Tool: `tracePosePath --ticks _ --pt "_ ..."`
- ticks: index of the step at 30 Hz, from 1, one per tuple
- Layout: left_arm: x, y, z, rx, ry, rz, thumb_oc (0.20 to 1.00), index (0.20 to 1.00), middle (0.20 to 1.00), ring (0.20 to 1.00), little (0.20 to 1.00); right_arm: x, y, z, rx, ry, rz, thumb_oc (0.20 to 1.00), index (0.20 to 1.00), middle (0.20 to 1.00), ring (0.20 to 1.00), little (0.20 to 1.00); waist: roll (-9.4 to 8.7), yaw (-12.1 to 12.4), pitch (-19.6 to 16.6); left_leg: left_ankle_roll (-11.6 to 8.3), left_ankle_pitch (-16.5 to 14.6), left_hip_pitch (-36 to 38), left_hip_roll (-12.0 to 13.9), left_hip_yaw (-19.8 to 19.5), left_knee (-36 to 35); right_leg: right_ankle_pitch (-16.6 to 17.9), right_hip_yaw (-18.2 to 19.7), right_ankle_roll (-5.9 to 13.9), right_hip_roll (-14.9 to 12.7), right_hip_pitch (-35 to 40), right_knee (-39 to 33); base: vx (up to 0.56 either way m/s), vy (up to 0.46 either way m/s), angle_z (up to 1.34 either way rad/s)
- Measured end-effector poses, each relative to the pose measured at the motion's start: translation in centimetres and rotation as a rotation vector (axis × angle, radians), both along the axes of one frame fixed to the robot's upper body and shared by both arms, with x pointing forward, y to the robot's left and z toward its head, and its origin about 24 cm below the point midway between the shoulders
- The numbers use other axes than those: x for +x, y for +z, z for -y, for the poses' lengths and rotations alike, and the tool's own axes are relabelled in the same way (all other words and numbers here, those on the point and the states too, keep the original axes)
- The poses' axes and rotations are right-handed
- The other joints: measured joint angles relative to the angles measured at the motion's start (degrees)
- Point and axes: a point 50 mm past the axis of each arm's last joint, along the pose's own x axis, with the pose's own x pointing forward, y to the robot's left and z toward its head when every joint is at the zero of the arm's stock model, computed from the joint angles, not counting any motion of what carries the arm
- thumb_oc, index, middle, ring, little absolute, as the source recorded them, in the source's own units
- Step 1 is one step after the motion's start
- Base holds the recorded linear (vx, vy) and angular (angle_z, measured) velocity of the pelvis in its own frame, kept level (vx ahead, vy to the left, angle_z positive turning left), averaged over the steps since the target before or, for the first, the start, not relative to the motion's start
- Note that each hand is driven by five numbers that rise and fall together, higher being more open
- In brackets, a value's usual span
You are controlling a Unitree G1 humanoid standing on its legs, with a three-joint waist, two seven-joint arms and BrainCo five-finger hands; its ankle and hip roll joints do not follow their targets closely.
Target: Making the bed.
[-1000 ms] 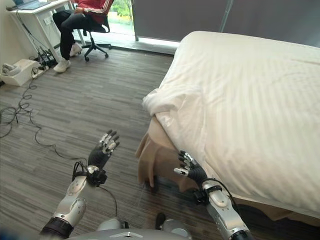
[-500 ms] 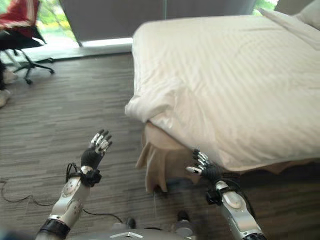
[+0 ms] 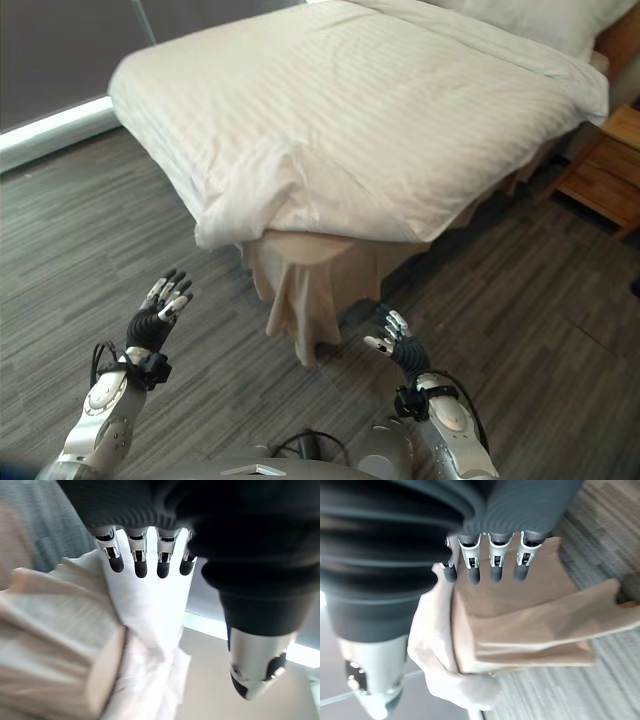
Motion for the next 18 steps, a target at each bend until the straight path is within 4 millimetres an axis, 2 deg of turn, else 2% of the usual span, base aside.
tracePosePath --ticks 1,2,3,4,5,6,7,9,12,15,18 --pt "0.2 0.8 -0.8 0.041 -0.013 0.019 1.000 1.000 1.000 1.000 1.000 0.4 0.3 -0.5 0.018 0.009 0.026 1.000 1.000 1.000 1.000 1.000 -4.40 0.61 0.30 14.19 -3.16 -5.68 -0.18 -2.90 11.85 -1.30 2.00 1.31 -3.29 0.96 -2.75 -0.09 -0.096 -0.30" --pt "0.0 0.6 -0.6 0.031 -0.011 0.015 1.000 1.000 1.000 1.000 1.000 0.8 0.6 0.0 -0.008 0.027 0.035 1.000 1.000 1.000 1.000 1.000 -1.67 1.69 0.98 10.63 -5.77 -4.30 4.64 -2.75 9.47 -3.30 1.15 3.95 -0.65 1.05 -1.35 -0.05 -0.166 -0.63" --pt "-0.8 -0.7 0.7 -0.012 -0.029 -0.041 1.000 1.000 1.000 1.000 1.000 1.1 0.2 0.5 -0.029 0.023 0.008 1.000 1.000 1.000 1.000 1.000 -0.71 2.24 -0.67 7.93 -0.22 0.28 4.63 -3.18 0.54 -4.91 -0.54 1.29 3.85 7.91 -13.86 -0.01 -0.203 -0.76" --pt "-0.7 -0.3 1.2 -0.021 -0.054 -0.019 1.000 1.000 1.000 1.000 1.000 1.3 0.4 0.3 -0.023 0.023 0.024 1.000 1.000 1.000 1.000 1.000 -0.93 2.27 -0.90 8.15 2.73 2.74 4.22 -3.07 -4.54 -3.83 -0.57 0.36 6.16 12.48 -22.72 0.01 -0.156 -0.37" --pt "-0.5 0.0 1.6 -0.034 -0.066 -0.003 1.000 1.000 1.000 1.000 1.000 1.4 0.5 0.3 -0.020 0.019 0.030 1.000 1.000 1.000 1.000 1.000 -1.45 2.27 -1.26 7.67 3.29 3.11 3.62 -3.16 -6.12 -3.31 0.14 -0.37 7.31 14.70 -26.82 -0.02 -0.168 -0.06" --pt "-0.2 0.0 2.1 -0.049 -0.081 0.007 1.000 1.000 1.000 1.000 1.000 1.4 0.5 0.3 -0.020 0.018 0.030 1.000 1.000 1.000 1.000 1.000 -2.30 2.47 -2.05 7.30 3.97 2.83 2.72 -3.09 -6.75 -2.61 0.77 -1.64 7.84 16.10 -29.79 -0.03 -0.160 0.02" --pt "-0.2 -0.1 2.7 -0.058 -0.103 0.003 1.000 1.000 1.000 1.000 1.000 1.5 0.6 0.4 -0.025 0.015 0.032 1.000 1.000 1.000 1.000 1.000 -2.47 2.67 -2.37 7.86 4.91 2.60 2.15 -3.29 -7.10 -0.80 1.16 -2.57 8.11 17.24 -32.36 -0.02 -0.149 0.02" --pt "-0.2 -0.3 3.7 -0.082 -0.134 -0.005 1.000 1.000 1.000 1.000 1.000 1.4 0.6 0.8 -0.039 0.001 0.027 1.000 1.000 1.000 1.000 1.000 -2.23 2.30 -2.56 6.79 5.58 2.46 2.15 -3.48 -8.40 0.65 0.14 -2.76 7.98 17.24 -32.89 0.02 -0.106 0.15" --pt "-0.9 -1.0 4.2 -0.090 -0.157 -0.048 1.000 1.000 1.000 1.000 1.000 1.0 0.4 1.1 -0.043 -0.010 0.014 1.000 1.000 1.000 1.000 1.000 -1.83 1.94 -3.74 6.24 5.94 2.95 2.02 -3.40 -10.03 3.19 0.16 -2.78 8.09 17.63 -34.46 0.02 -0.094 0.07" --pt "-1.5 -1.4 4.9 -0.106 -0.180 -0.073 1.000 1.000 1.000 1.000 1.000 -0.1 -0.3 1.7 -0.049 -0.036 -0.023 1.000 1.000 1.000 1.000 1.000 -0.55 1.50 -5.07 5.55 6.70 3.12 2.22 -3.55 -10.75 4.17 0.16 -2.91 8.48 17.83 -35.40 -0.01 -0.077 0.01" --pt "-1.4 -1.3 5.0 -0.108 -0.187 -0.072 1.000 1.000 1.000 1.000 1.000 -0.3 -0.4 1.8 -0.054 -0.037 -0.033 1.000 1.000 1.000 1.000 1.000 -0.08 0.76 -5.25 6.35 7.84 3.24 2.72 -4.07 -10.94 4.50 -0.25 -2.84 9.10 17.92 -35.39 -0.02 -0.045 0.05"
